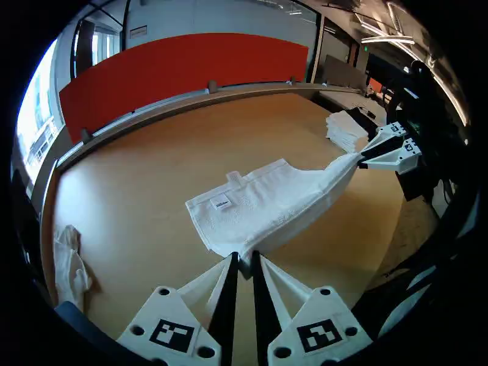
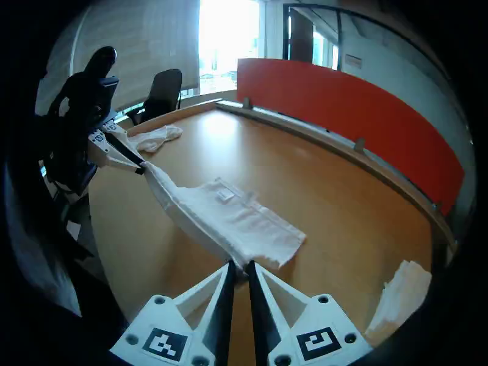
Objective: Fold towel
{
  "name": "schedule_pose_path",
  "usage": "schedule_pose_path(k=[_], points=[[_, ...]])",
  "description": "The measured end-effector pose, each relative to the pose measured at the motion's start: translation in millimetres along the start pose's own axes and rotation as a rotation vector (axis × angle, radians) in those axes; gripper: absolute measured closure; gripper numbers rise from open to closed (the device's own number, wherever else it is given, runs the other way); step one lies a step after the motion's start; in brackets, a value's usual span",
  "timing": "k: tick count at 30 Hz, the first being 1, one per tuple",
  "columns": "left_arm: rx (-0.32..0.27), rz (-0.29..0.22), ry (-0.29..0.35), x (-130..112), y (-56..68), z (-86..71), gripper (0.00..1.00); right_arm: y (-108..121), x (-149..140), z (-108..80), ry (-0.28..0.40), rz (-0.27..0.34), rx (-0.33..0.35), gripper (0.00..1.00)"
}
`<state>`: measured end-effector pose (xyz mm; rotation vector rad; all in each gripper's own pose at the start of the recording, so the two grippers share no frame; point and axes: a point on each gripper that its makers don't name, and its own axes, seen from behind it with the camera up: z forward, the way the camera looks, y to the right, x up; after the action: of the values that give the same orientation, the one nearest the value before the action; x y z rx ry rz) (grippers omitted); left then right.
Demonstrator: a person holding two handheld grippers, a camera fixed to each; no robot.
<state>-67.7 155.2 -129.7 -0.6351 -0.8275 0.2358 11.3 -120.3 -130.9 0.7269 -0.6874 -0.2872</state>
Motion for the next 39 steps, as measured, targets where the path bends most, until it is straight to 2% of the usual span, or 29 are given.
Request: schedule_pose_path(k=[12, 19, 30, 39], points=[[-0.013, -0.014, 0.001, 6, 9.1, -12.4, 0.84, -1, 6, -9.3, 0.005, -0.01, 0.003, 0.85], [-0.015, -0.01, -0.004, 7, 8.8, -11.3, 0.84, -2, 6, -9.1, 0.005, -0.001, 0.01, 0.85], [-0.009, -0.021, -0.026, 2, 3.1, 0.3, 0.84, 0, 0, 0.7, -0.019, -0.008, 0.016, 0.85], [0.02, -0.045, -0.044, 0, -10.3, 24.8, 0.84, 11, -11, 25.4, -0.067, -0.006, 0.007, 0.85]])
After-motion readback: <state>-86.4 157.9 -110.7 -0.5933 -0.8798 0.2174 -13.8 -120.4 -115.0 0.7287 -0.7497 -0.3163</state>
